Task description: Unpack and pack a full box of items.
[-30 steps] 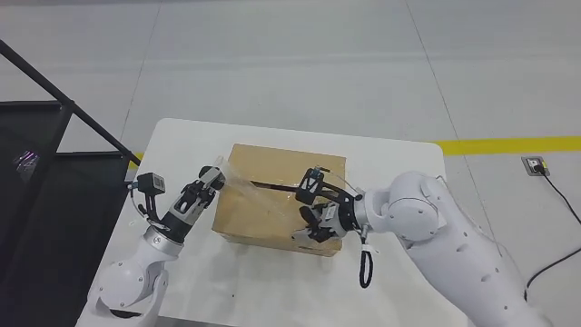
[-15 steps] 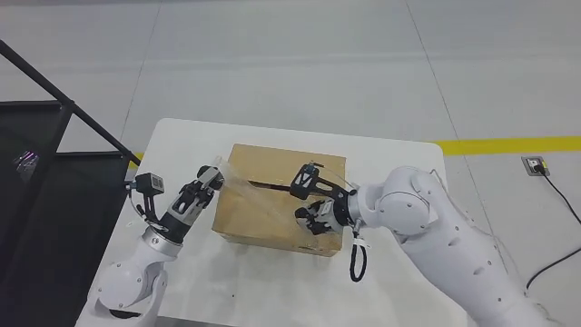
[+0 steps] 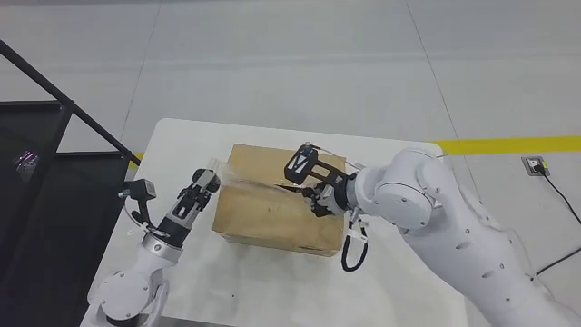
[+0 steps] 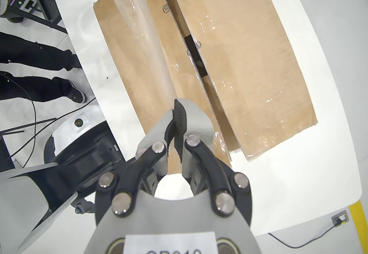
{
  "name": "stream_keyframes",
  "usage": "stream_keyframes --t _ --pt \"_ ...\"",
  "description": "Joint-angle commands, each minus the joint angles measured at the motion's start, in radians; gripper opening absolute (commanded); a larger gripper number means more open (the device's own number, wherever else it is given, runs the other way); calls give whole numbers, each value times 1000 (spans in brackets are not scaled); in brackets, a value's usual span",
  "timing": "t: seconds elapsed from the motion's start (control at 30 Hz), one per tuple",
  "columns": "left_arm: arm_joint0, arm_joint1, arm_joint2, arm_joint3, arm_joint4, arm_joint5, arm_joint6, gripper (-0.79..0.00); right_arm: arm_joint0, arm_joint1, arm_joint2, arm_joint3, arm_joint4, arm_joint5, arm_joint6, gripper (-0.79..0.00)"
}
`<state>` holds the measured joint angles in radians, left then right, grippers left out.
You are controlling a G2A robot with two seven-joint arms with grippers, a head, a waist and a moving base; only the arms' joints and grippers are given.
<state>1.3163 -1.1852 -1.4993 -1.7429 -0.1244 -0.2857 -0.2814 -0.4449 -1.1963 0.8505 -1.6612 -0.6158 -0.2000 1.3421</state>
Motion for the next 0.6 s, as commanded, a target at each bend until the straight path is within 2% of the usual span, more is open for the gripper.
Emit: stream_keyframes --t 0.0,0.2,0.57 --pt "4 -2 6 -3 7 9 16 -785 46 -10 -25 32 24 4 30 -785" --pt "14 -5 16 -6 38 28 56 -785 179 -50 -117 156 76 5 105 -785" --pt "15 -11 29 3 112 70 118 -785 306 -112 -239 340 69 -14 85 -785"
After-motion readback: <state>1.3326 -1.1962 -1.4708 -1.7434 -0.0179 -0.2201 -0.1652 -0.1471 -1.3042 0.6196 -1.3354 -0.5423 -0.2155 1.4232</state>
